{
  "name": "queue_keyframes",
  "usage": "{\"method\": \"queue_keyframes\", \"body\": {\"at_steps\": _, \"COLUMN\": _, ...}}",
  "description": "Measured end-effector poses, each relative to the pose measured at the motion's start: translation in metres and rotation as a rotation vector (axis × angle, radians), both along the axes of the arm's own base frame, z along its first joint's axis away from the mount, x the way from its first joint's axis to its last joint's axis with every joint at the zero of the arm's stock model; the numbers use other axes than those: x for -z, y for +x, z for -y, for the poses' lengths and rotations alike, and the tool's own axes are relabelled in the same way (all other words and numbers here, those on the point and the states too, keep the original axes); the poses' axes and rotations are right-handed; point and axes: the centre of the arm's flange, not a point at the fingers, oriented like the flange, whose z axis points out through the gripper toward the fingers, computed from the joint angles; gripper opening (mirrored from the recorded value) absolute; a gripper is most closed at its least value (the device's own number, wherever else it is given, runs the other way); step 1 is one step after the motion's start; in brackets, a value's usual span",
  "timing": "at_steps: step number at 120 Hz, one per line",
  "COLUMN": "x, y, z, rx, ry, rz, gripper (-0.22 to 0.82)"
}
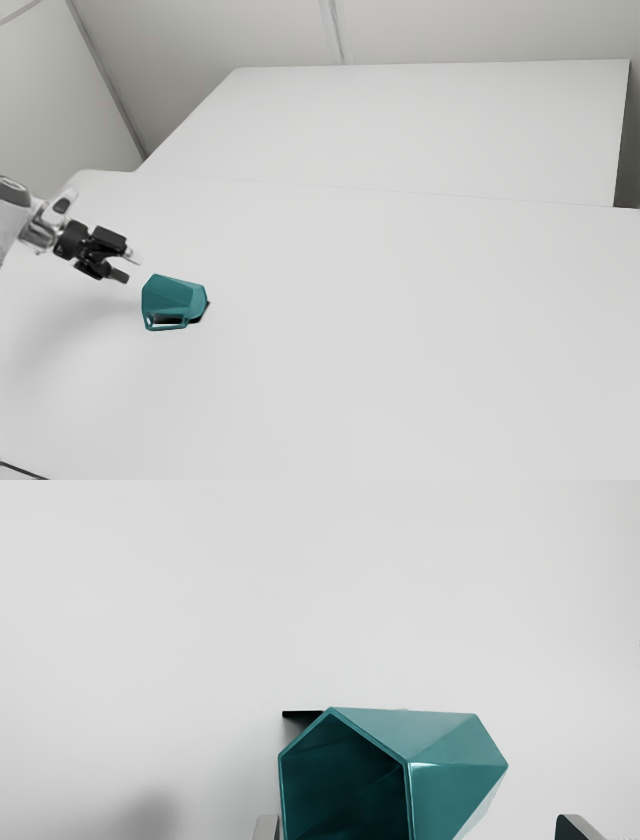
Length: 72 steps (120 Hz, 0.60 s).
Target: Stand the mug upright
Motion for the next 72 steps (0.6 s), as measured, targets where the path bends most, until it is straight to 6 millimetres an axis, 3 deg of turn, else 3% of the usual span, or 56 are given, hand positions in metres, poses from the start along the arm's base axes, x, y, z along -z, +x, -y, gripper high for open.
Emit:
{"method": "queue_keyframes", "body": {"at_steps": 46, "x": 0.032, "y": -0.011, "z": 0.023, "rx": 0.097, "ry": -0.052, "rz": 0.089, "gripper": 0.6}}
{"method": "queue_keyframes", "body": {"at_steps": 72, "x": 0.037, "y": -0.006, "z": 0.041, "rx": 0.151, "ry": -0.066, "rz": 0.129, "gripper": 0.6}}
